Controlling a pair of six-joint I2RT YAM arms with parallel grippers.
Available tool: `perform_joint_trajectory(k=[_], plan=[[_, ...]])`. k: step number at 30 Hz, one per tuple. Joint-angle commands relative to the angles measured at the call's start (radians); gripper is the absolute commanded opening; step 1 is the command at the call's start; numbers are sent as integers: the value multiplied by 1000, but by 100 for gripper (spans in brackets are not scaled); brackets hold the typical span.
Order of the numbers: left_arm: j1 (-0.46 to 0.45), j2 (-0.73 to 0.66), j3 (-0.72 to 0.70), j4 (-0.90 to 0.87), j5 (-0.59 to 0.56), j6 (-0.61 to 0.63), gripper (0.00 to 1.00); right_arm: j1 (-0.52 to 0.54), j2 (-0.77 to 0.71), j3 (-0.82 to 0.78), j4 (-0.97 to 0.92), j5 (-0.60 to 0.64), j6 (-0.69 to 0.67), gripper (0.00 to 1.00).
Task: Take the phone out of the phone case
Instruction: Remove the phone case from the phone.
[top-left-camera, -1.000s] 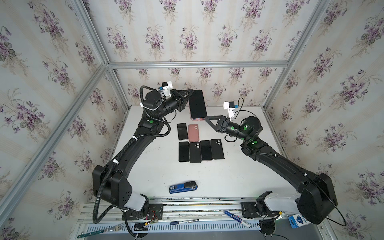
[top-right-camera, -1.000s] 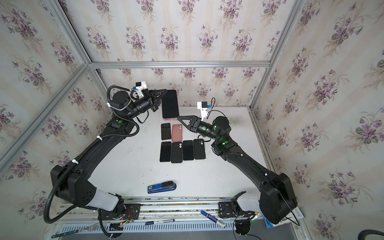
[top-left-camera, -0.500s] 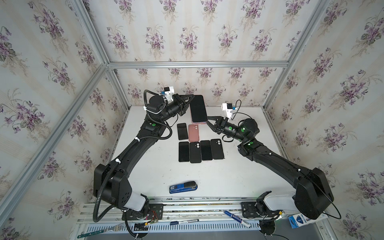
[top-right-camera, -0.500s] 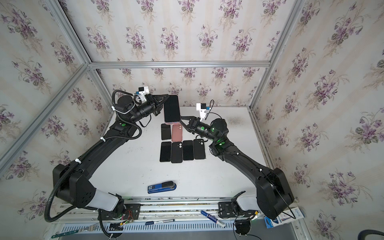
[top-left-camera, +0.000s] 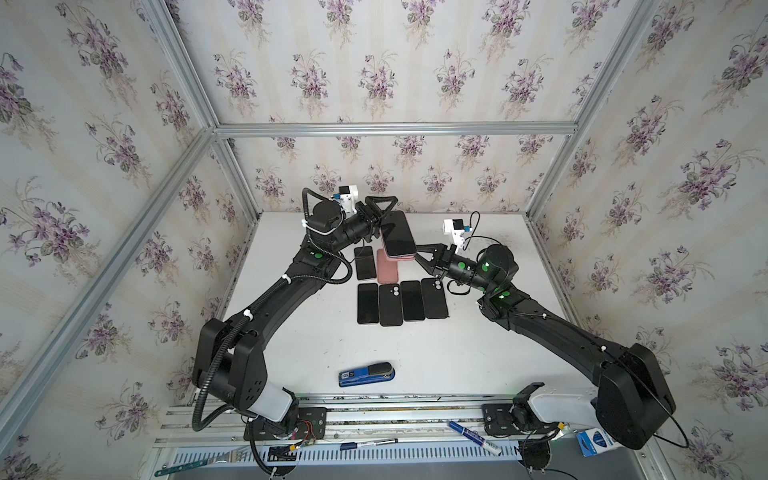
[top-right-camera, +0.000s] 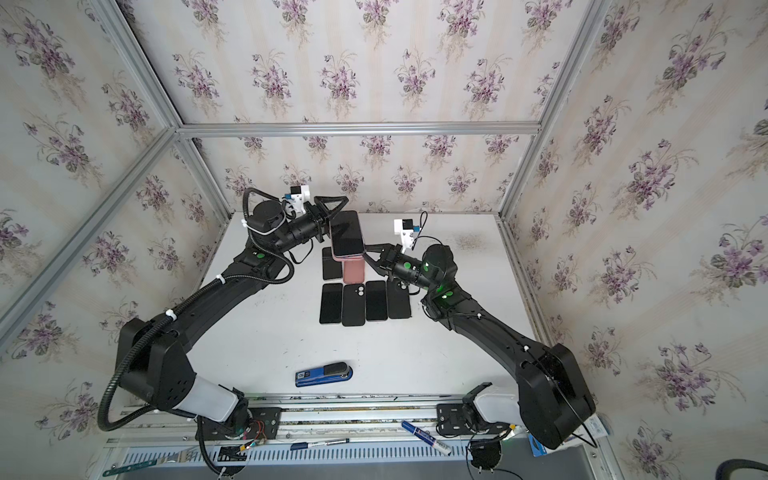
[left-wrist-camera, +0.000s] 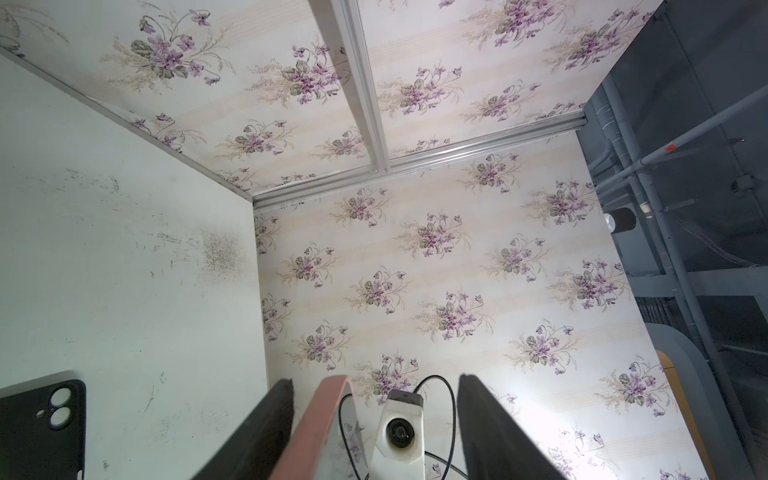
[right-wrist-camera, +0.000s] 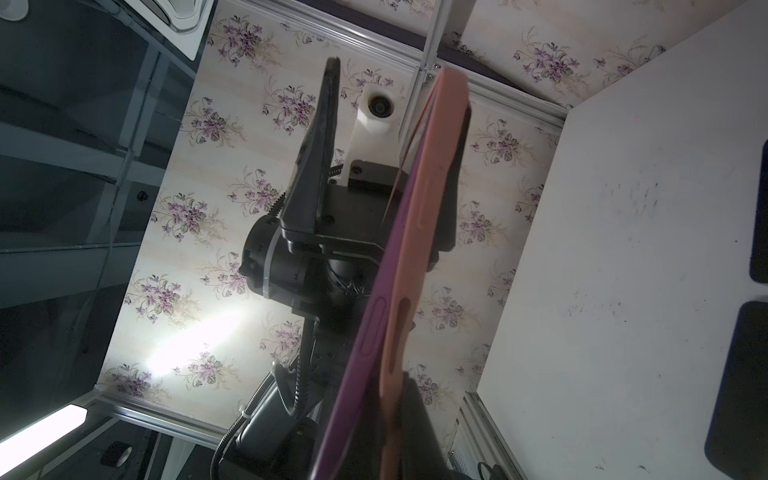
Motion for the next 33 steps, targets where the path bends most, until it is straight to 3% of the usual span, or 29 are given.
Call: perform_joint_trajectory(k=[1,9,21,28,33], plan=[[-2,2,-2,10,9,38,70,-1,-11,-7,23,17,-5,0],[-11,17,-2,-104,23,117,75,-9,-23,-22,-2,34,-9,0],[10,-53,-19,-271,-85,252,90,-28,-95,-71,-88,64,-38,0],[12,-137,117,-478,-139,545,92,-51,-150,-103,-152,73,-62,0],[-30,-187,221,-581,-77,834,93,-60,-174,-112,-182,75,-72,0]])
